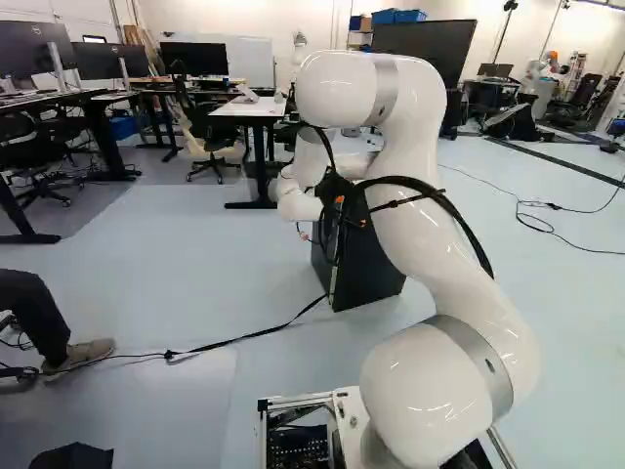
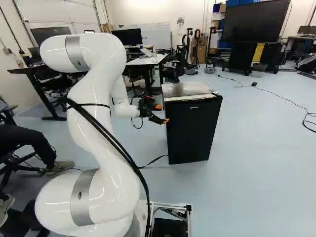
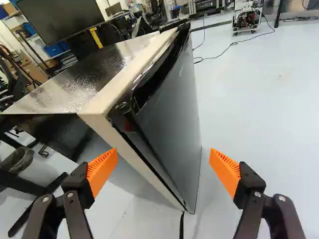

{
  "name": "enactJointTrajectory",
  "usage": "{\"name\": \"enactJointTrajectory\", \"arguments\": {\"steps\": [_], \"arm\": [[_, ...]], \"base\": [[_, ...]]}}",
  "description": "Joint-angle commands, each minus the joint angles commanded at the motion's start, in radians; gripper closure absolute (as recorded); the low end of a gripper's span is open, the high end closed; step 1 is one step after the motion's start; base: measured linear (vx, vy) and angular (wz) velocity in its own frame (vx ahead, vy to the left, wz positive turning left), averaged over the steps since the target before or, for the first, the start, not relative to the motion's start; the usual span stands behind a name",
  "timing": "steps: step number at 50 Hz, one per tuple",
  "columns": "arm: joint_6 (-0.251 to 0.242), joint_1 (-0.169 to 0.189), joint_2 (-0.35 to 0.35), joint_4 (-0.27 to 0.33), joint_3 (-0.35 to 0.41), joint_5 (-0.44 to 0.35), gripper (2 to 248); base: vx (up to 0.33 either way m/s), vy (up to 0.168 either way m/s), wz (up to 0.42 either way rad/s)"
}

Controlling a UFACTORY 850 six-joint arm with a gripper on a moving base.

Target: Open the fridge door

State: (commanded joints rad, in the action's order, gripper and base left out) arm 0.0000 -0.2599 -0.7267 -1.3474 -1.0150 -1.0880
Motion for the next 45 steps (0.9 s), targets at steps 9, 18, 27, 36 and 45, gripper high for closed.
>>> {"name": "enactJointTrajectory", "arguments": {"steps": [9,18,27,36,45], "arm": [[0.000,0.011,-0.003,0.000,-0.004,0.000,3],[0.000,0.025,-0.005,0.000,-0.009,0.000,3],[0.000,0.041,-0.006,-0.001,-0.010,0.000,3],[0.000,0.063,0.004,-0.014,0.007,0.000,3],[0.000,0.088,0.017,-0.045,0.030,0.000,3]], "base": [[0.000,0.000,0.000],[0.000,0.000,0.000],[0.000,0.000,0.000],[-0.001,0.000,-0.004],[0.006,0.002,-0.004]]}}
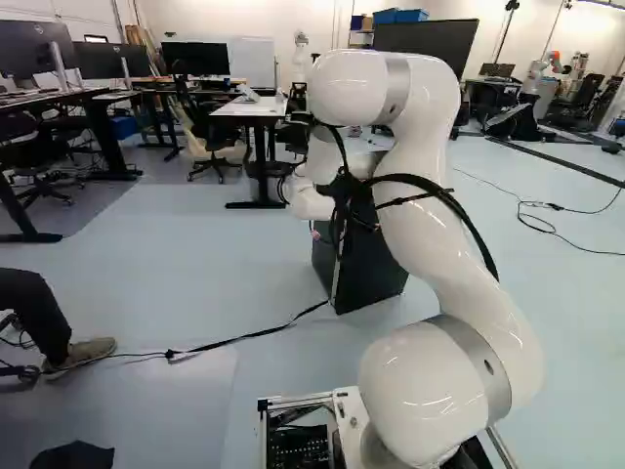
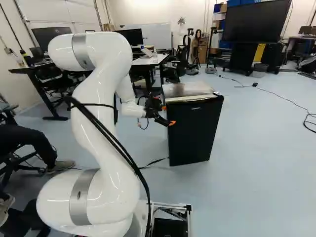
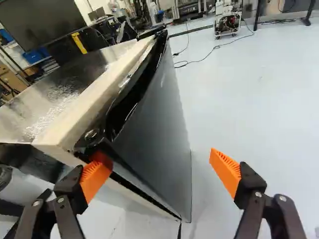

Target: Open the fridge door

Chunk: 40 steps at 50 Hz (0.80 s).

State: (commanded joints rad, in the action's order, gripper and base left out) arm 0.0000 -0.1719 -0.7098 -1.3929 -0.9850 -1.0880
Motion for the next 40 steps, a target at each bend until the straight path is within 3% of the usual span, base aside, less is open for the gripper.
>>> {"name": "enactJointTrajectory", "arguments": {"steps": [14,40], "arm": [[0.000,0.042,0.018,-0.080,0.033,0.000,3],[0.000,0.131,0.042,-0.344,0.078,0.016,3]], "base": [[-0.001,-0.002,0.009],[0.000,0.000,0.000]]}}
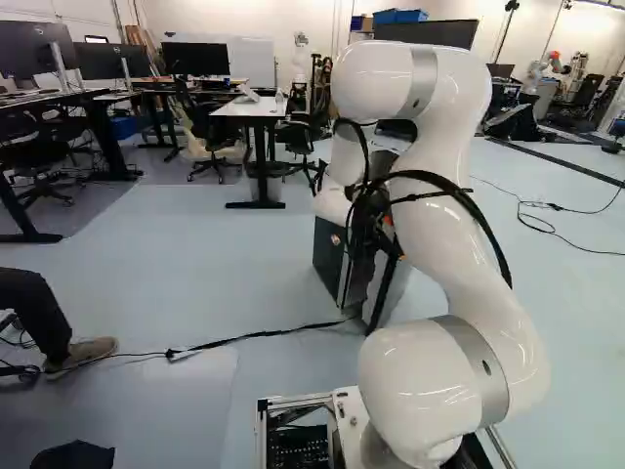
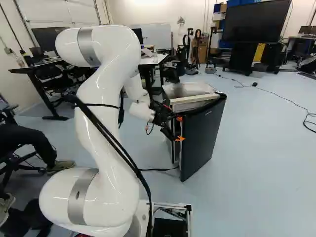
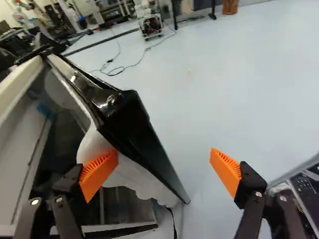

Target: Open the fridge door

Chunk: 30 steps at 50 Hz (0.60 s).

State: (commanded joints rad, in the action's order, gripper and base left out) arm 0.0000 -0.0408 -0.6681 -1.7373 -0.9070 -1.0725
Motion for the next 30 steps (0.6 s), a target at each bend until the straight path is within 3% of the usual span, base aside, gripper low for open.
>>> {"name": "enactJointTrajectory", "arguments": {"steps": [23,30], "arm": [[0.000,0.096,0.010,-0.241,0.022,0.018,3],[0.000,0.128,0.012,-0.286,0.028,0.020,3]], "base": [[0.000,0.000,0.000],[0.000,0.000,0.000]]}}
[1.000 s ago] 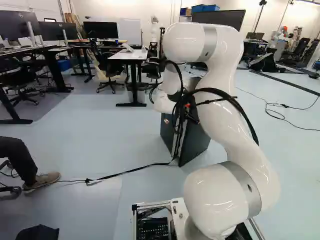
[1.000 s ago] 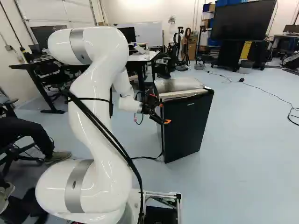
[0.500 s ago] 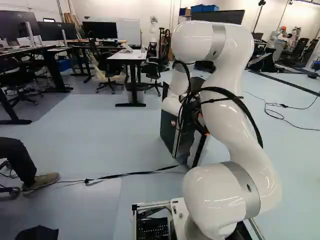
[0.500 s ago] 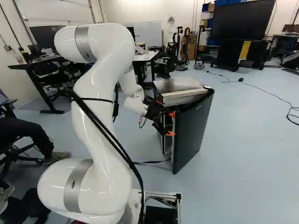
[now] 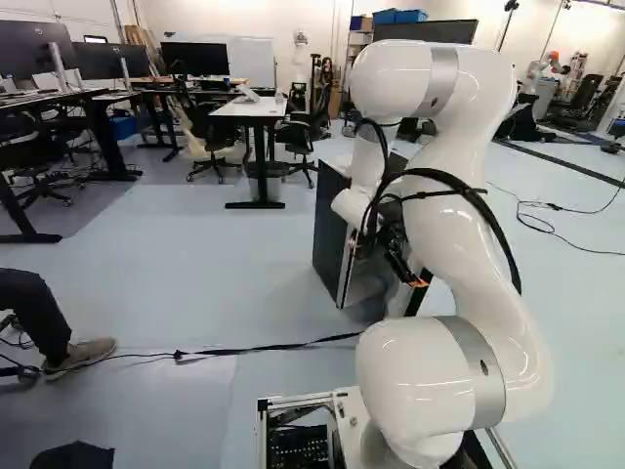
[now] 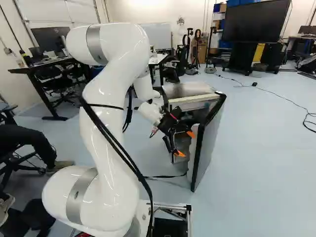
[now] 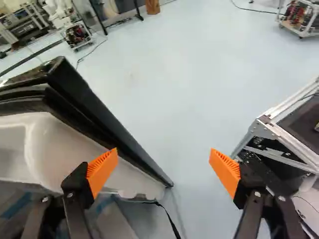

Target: Open the fridge door

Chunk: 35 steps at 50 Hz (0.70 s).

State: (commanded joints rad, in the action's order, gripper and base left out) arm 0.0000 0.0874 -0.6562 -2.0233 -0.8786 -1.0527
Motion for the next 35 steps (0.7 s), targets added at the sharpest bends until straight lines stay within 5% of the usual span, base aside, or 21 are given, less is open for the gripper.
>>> {"name": "enactJointTrajectory", "arguments": {"steps": [19,35], "arm": [[0.000,0.028,0.005,-0.013,0.013,0.000,3],[0.000,0.003,0.016,0.000,0.046,0.000,3]], "base": [[0.000,0.000,0.000],[0.000,0.000,0.000]]}}
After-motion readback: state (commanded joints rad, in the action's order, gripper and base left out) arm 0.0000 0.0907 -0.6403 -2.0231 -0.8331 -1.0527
